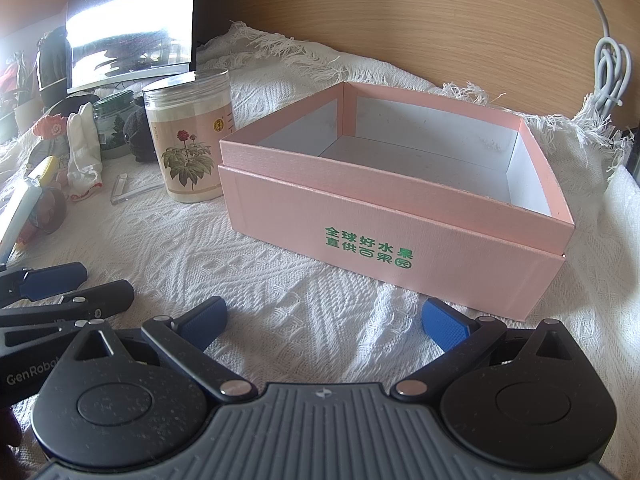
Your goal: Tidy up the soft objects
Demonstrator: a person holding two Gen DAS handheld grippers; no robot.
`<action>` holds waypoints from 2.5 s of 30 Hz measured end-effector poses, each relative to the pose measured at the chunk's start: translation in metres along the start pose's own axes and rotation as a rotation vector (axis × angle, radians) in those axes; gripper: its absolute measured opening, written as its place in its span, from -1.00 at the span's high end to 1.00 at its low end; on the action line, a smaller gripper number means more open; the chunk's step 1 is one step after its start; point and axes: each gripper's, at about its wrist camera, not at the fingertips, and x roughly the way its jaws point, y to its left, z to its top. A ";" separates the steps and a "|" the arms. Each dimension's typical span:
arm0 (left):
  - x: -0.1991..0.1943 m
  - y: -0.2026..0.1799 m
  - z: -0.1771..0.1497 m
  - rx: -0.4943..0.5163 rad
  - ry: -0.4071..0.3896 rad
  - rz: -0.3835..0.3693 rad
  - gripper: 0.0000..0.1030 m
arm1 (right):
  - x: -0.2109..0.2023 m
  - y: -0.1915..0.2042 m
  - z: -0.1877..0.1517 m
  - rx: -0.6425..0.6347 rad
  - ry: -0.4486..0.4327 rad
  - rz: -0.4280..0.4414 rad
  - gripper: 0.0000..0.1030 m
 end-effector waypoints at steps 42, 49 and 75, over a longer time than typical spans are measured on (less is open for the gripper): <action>-0.007 0.209 0.049 -0.186 0.114 -0.155 0.07 | -0.043 0.048 0.043 -0.080 0.044 0.103 -0.86; -0.009 0.165 0.042 -0.040 0.142 -0.267 -0.12 | -0.049 0.058 0.039 -0.134 0.045 0.111 -0.86; -0.011 0.094 0.026 0.484 0.286 -0.393 -0.46 | -0.050 0.052 0.015 -0.143 0.097 0.098 -0.86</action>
